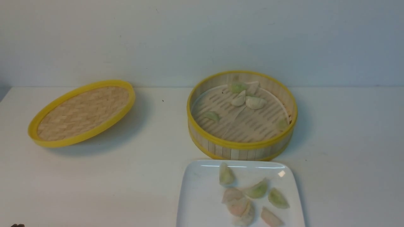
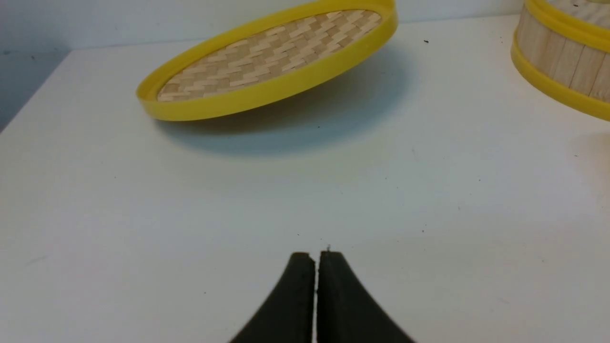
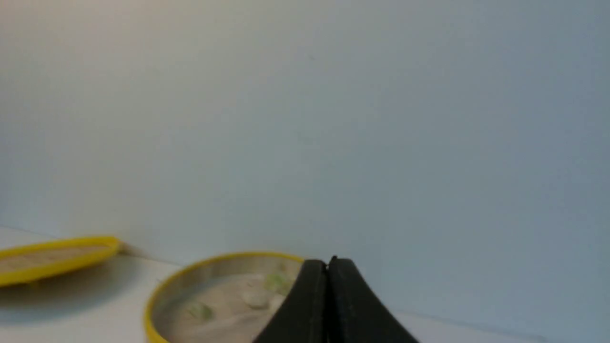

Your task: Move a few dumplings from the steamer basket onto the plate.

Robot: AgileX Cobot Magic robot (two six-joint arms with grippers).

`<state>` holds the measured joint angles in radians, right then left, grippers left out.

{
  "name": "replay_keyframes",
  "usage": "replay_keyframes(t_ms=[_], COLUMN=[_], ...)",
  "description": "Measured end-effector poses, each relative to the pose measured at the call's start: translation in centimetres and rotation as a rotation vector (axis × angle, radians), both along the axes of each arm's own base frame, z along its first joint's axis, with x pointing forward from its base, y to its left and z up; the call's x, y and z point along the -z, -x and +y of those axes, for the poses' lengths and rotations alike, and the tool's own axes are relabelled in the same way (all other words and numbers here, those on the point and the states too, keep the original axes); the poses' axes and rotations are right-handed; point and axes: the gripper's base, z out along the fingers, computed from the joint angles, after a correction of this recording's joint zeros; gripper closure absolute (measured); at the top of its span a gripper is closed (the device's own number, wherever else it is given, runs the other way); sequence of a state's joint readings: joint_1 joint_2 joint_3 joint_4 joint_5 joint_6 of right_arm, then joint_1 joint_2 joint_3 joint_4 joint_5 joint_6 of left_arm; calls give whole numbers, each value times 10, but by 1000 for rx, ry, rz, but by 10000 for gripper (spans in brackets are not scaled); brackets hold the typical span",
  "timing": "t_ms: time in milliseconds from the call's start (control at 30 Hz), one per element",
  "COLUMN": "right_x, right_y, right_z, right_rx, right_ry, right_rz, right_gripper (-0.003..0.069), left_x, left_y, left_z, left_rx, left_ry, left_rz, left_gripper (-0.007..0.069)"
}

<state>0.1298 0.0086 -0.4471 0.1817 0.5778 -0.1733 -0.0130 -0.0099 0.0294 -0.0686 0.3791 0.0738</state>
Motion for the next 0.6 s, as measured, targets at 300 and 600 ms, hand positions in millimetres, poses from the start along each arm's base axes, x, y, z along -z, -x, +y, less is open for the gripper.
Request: replay_keyframes(t_ms=[300, 600], right_x=[108, 134], right_y=[-37, -41], right_z=[-6, -7], right_rx=[195, 204], right_ry=[19, 0], right_rz=[264, 280], right_gripper=[673, 673], left_x=[0, 0], left_y=[0, 0], left_z=[0, 0], left_rx=[0, 0], left_ry=[0, 0], left_rz=[-1, -1], left_gripper=[631, 631])
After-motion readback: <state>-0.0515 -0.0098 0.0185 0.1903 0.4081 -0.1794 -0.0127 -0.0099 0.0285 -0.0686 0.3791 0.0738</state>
